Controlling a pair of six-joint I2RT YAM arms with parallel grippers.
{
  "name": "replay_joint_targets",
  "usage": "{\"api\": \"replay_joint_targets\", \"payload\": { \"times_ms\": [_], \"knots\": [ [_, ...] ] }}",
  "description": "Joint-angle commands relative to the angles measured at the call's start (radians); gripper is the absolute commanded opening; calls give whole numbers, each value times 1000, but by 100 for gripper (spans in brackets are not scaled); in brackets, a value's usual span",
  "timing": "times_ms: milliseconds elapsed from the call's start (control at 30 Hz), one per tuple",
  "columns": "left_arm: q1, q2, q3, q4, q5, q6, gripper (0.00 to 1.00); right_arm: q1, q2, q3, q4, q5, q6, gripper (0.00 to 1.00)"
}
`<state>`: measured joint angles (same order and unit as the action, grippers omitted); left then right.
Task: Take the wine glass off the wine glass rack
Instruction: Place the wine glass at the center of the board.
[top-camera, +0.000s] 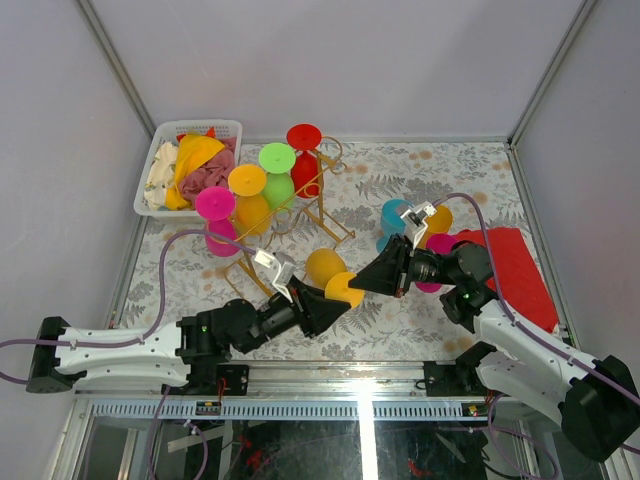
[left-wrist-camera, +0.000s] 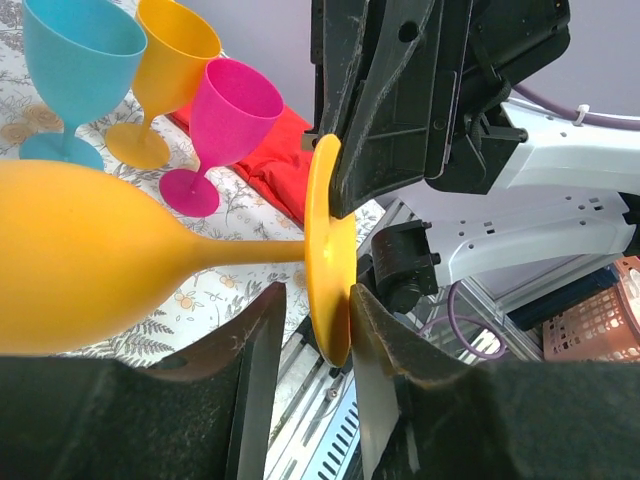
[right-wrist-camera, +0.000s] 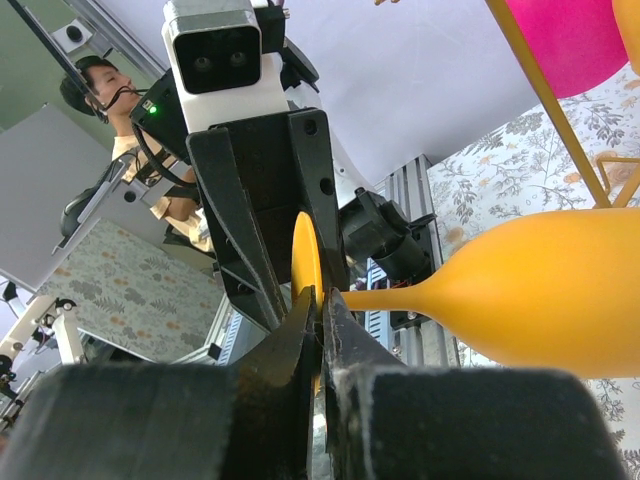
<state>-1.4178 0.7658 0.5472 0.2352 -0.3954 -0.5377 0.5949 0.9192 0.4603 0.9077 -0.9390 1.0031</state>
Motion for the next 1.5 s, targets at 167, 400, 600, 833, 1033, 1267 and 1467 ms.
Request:
{"api": "replay_joint_targets", "payload": {
  "times_ms": [167, 400, 600, 833, 1033, 1267, 1467],
  "knots": [
    [2, -1, -3, 101, -16, -10, 19, 5, -36, 0, 85, -55, 0, 0],
    [2, 4, -6, 98, 10, 21, 0, 5, -58, 0, 43, -59, -35, 10],
    [2, 0, -8, 47, 127, 101, 0, 5, -165, 87, -450, 160, -317, 53],
    [2, -73, -136, 131, 288, 238, 0, 5, -286, 89, -651, 594, -407, 62],
    [2, -91, -198, 160, 434, 335, 0, 5, -271, 116, -760, 765, -395, 65],
    [1, -116, -232, 181, 608, 464, 0, 5, -119, 184, -753, 501, -353, 65],
    [0, -183, -240, 128, 615, 490, 0, 5, -8, 210, -653, 267, -263, 65]
  ]
}}
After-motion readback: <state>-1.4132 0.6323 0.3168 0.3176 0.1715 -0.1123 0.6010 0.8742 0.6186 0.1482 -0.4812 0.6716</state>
